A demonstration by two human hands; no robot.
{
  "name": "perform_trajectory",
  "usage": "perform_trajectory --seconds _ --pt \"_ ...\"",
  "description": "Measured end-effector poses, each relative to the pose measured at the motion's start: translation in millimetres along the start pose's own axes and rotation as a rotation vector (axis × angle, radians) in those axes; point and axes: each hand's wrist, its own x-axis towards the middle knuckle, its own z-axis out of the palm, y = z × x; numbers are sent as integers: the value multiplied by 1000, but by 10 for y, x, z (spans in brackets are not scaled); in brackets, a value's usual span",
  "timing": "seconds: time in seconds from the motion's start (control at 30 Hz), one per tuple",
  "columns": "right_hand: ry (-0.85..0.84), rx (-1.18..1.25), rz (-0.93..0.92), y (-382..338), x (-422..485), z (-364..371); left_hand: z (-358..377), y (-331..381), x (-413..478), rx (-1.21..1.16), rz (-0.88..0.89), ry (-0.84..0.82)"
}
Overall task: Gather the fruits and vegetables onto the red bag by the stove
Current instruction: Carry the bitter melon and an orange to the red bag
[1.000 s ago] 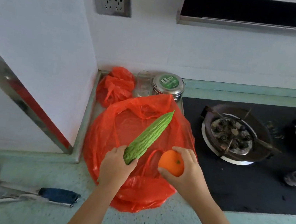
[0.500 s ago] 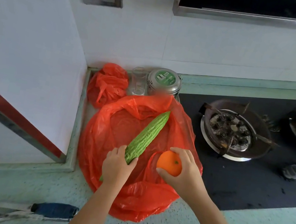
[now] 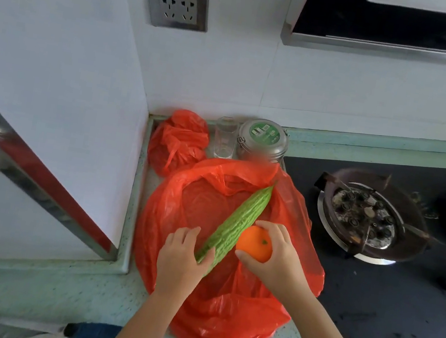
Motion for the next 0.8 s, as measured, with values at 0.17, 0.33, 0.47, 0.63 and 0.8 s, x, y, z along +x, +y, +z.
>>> perform_trajectory --seconds 0.17,0.33,0.47,0.63,0.8 --pt "-36 18 -66 -120 268 250 -266 -166 68 -2 88 80" --pt "-35 -3 -130 -213 567 513 -417 -293 131 -50 76 119" --pt "-54 -25 -111 -211 774 718 -453 -337 207 -75 85 132" --pt "-110 -92 -36 -164 967 931 -410 -381 304 -58 81 125" --pt "-123 -229 -14 -130 1062 1037 -375 -450 364 -52 64 138"
